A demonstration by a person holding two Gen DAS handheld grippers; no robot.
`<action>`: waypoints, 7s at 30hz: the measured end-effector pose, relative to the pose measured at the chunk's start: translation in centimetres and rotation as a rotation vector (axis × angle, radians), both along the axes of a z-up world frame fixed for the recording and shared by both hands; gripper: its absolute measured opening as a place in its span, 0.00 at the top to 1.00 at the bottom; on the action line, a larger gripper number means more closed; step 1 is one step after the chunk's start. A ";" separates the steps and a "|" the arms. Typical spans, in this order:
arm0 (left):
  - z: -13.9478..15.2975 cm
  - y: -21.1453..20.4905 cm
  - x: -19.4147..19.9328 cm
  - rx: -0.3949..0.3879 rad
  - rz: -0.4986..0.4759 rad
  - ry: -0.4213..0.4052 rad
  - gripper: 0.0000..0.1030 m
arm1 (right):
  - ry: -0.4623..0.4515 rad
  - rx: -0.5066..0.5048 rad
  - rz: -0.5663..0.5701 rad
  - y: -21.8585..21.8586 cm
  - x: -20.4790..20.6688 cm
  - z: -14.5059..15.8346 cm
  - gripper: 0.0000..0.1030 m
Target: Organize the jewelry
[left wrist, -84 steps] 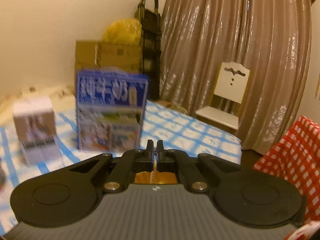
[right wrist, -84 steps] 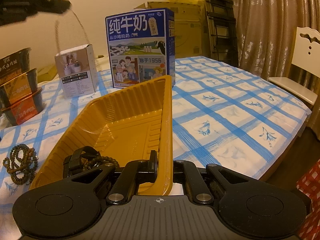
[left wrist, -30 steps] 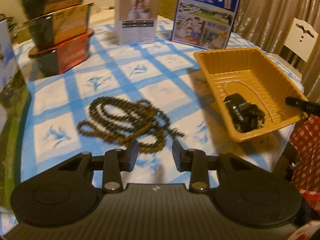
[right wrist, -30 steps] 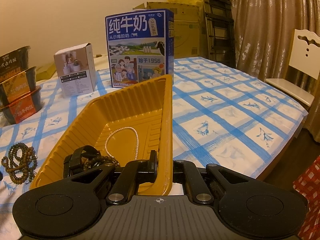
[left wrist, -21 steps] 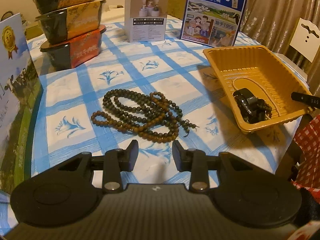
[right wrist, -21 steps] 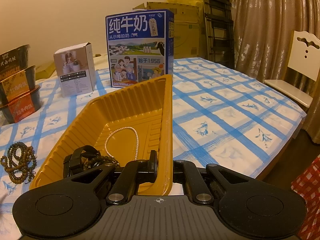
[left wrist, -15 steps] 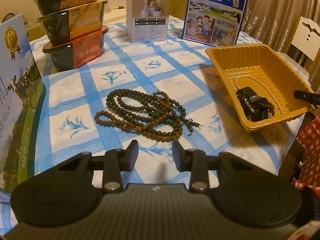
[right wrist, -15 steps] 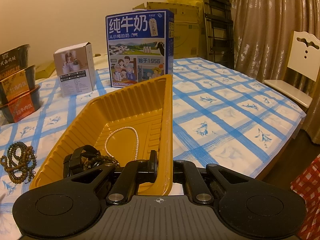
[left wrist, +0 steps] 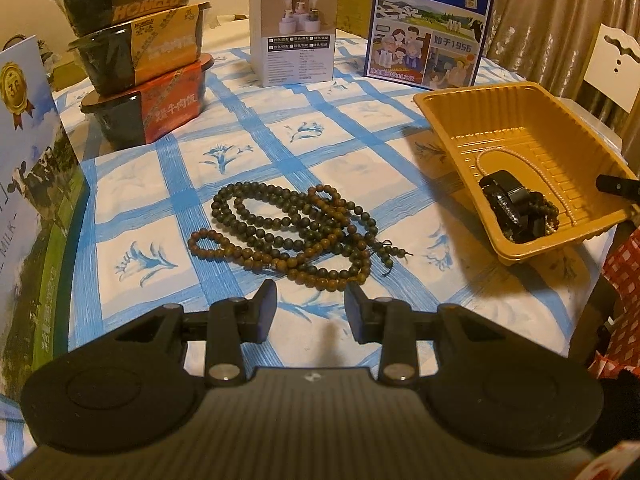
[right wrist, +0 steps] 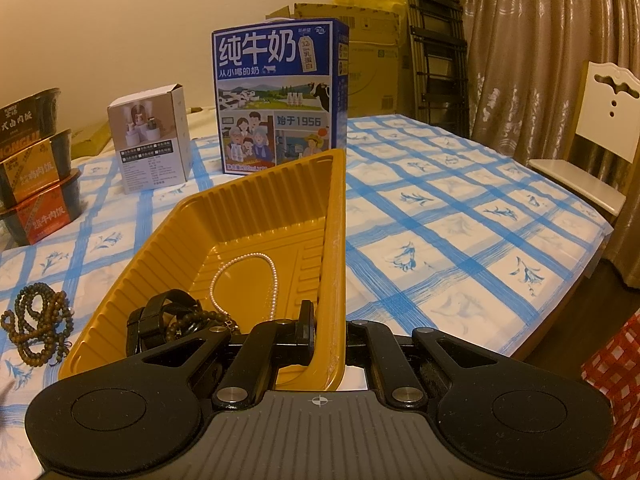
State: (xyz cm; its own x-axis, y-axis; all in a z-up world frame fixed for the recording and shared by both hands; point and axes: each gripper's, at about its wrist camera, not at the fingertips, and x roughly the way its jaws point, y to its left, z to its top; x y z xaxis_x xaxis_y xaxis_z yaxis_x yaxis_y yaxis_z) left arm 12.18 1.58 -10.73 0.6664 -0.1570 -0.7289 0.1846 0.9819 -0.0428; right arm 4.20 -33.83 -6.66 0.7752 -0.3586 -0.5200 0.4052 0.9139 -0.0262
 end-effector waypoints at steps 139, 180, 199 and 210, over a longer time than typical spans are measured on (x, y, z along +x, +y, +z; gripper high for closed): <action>7.9 -18.6 9.0 -0.379 -0.469 -0.025 0.94 | 0.010 0.023 0.003 -0.3 0.3 -0.3 0.94; -0.8 -3.0 3.9 0.054 -0.098 -0.043 0.73 | 0.019 0.031 -0.004 -0.4 -0.2 -0.5 0.94; -2.9 -3.9 7.2 0.135 -0.201 -0.036 0.85 | 0.021 0.034 -0.005 -0.5 -0.3 -0.6 0.94; -4.0 -4.7 8.5 0.167 -0.259 -0.013 0.90 | 0.025 0.036 -0.008 -0.6 -0.5 -0.8 0.94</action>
